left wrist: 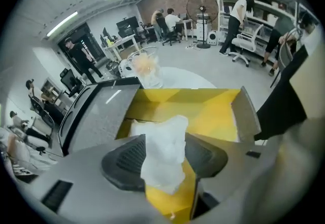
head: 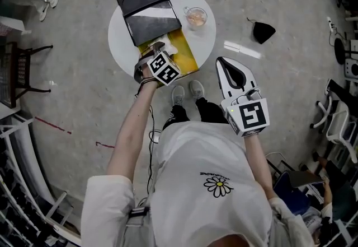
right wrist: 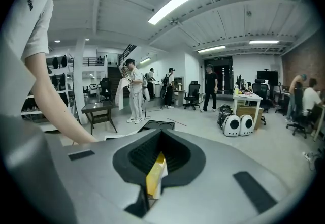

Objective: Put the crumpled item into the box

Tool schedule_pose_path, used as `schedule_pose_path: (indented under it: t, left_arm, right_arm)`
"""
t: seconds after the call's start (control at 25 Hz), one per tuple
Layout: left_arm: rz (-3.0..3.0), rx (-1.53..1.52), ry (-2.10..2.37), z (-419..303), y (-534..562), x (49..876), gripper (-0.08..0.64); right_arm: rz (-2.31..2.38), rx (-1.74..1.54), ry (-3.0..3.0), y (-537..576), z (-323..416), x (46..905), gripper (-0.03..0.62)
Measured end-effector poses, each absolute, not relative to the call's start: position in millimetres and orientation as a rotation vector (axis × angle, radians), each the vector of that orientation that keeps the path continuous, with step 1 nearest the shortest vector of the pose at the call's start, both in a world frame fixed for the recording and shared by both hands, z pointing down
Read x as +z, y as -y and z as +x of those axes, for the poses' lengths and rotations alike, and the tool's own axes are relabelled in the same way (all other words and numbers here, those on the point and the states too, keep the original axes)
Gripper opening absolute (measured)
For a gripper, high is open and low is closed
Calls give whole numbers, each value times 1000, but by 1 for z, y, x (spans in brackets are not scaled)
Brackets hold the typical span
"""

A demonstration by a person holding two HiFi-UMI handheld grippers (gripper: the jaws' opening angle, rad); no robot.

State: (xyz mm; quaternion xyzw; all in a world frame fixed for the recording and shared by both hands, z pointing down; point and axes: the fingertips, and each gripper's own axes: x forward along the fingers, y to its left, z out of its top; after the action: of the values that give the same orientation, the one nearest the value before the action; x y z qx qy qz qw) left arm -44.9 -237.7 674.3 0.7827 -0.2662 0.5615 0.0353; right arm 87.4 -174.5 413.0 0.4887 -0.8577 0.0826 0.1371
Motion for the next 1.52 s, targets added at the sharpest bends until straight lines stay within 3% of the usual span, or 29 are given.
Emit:
schedule_pose_path:
  t: [0.32,0.84,1.2,1.52]
  left_arm:
    - [2368,1603,773,-37,223,670,299]
    - [2574,1344,1036,-20,276,561,302]
    - [2763,1029,1396,-16,300,414,243]
    - [2790,662,1685,-33,271,328,139]
  right_arm:
    - [1395,224,2498,169,82,413,2]
    - [1429,230,2537,180,80,399,2]
    - [1411,134,2627,190,71,370,2]
    - [1440,27,2694,202,65,340,2]
